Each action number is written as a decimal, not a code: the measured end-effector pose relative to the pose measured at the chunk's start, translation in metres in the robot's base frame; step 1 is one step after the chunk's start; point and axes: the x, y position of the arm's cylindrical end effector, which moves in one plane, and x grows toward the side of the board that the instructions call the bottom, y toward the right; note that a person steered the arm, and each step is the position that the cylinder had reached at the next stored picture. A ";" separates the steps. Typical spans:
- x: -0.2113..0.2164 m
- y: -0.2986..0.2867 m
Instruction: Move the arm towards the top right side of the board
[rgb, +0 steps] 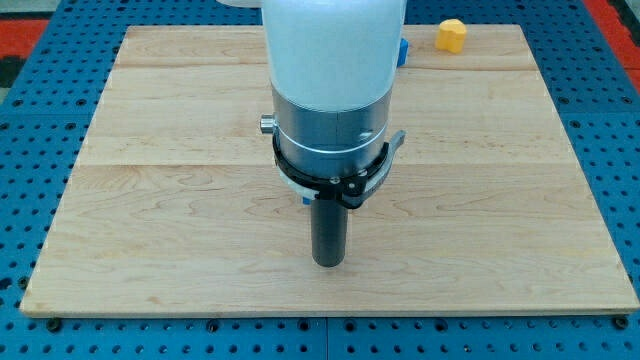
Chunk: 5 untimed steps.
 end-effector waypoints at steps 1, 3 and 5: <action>0.000 0.000; 0.000 0.000; 0.000 0.004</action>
